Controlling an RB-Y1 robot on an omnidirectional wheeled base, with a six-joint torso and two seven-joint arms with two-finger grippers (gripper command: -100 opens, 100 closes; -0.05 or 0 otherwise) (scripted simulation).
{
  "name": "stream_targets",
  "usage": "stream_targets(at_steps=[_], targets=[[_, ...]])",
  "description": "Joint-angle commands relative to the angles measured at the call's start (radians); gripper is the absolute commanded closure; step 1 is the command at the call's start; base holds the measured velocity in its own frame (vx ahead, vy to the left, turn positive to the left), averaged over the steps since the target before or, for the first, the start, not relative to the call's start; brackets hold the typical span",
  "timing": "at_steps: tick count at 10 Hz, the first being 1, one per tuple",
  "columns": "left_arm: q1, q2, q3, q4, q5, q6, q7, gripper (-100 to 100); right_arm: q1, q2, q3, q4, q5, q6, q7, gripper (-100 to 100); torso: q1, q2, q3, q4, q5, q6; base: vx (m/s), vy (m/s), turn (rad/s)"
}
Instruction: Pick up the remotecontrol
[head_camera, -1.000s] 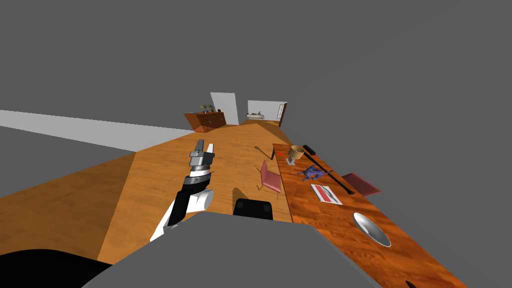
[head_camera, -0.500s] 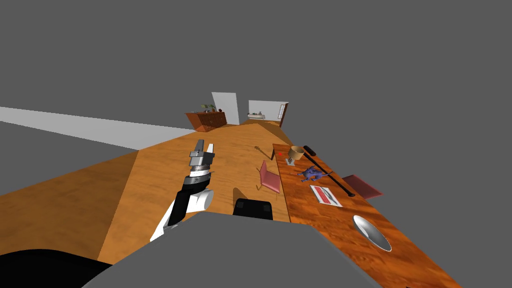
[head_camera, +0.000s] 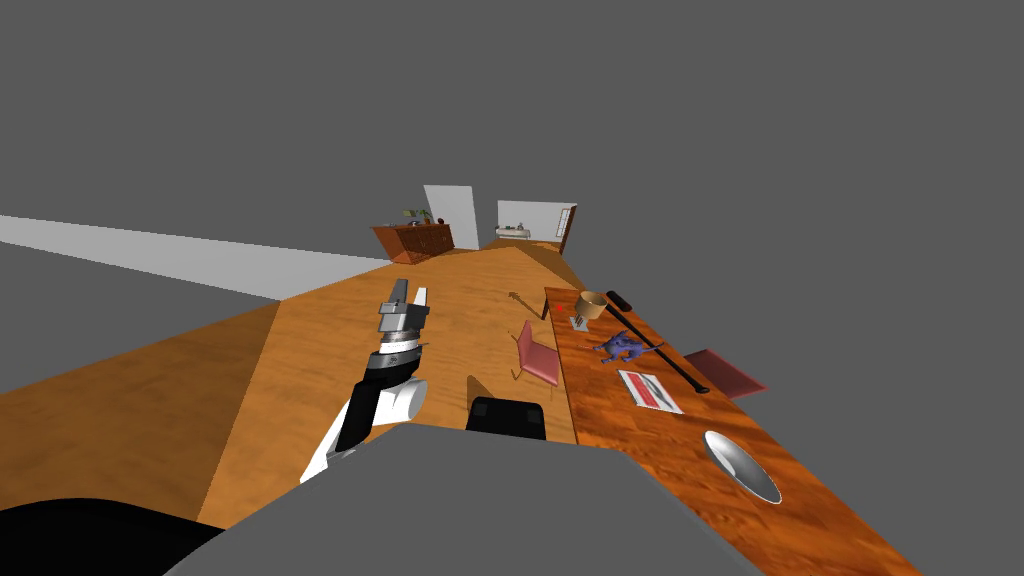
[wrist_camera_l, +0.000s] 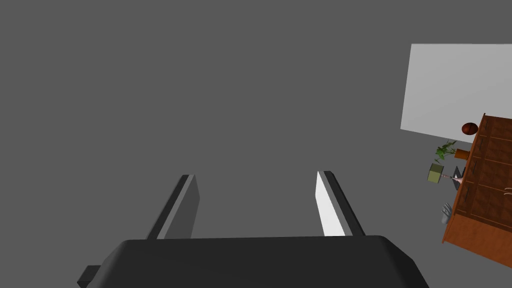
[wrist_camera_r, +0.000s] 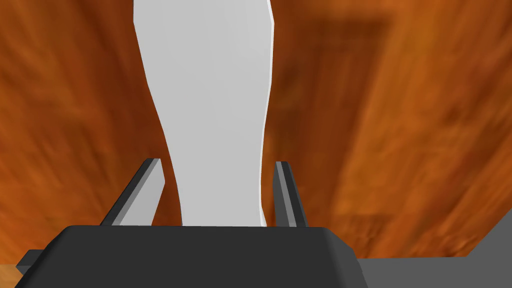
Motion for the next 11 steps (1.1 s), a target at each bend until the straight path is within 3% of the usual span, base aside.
stream_targets(at_steps=[1,2,3,4,8,9,10,11], targets=[[0.000,0.000,0.000,0.000,0.000,0.000,0.000,0,0.000,0.000,0.000,0.000,0.000,0.000,0.000,100,0.000,0.000,0.000,0.000,0.000,0.000,0.000,0.000,0.000],[0.000,0.000,0.000,0.000,0.000,0.000,0.000,0,0.000,0.000,0.000,0.000,0.000,0.000,0.000,100,0.000,0.000,0.000,0.000,0.000,0.000,0.000,0.000,0.000],[0.000,0.000,0.000,0.000,0.000,0.000,0.000,0,0.000,0.000,0.000,0.000,0.000,0.000,0.000,0,0.000,0.000,0.000,0.000,0.000,0.000,0.000,0.000,0.000],[0.000,0.000,0.000,0.000,0.000,0.000,0.000,0,0.001,-0.026,-0.017,-0.007,-0.008,-0.028,0.015,100,0.000,0.000,0.000,0.000,0.000,0.000,0.002,0.066,-0.054],[0.000,0.000,0.000,0.000,0.000,0.000,0.000,0,0.004,-0.044,-0.025,-0.017,-0.009,-0.048,0.016,100,0.004,0.000,0.000,0.000,0.001,0.000,0.001,0.057,-0.019],[0.000,0.000,0.000,0.000,0.000,0.000,0.000,0,0.009,-0.071,-0.037,-0.031,-0.010,-0.078,0.019,100,0.002,0.000,0.000,0.000,0.001,0.000,0.001,0.036,-0.028],[0.000,0.000,0.000,0.000,0.000,0.000,0.000,0,0.010,-0.058,-0.029,-0.031,-0.006,-0.061,0.014,100,0.003,0.000,0.000,0.000,0.002,0.000,0.000,0.021,-0.010],[0.000,0.000,0.000,0.000,0.000,0.000,0.000,0,0.012,-0.061,-0.030,-0.034,-0.004,-0.064,0.009,0,0.002,0.000,0.000,0.000,0.001,0.000,0.000,0.000,0.000]])
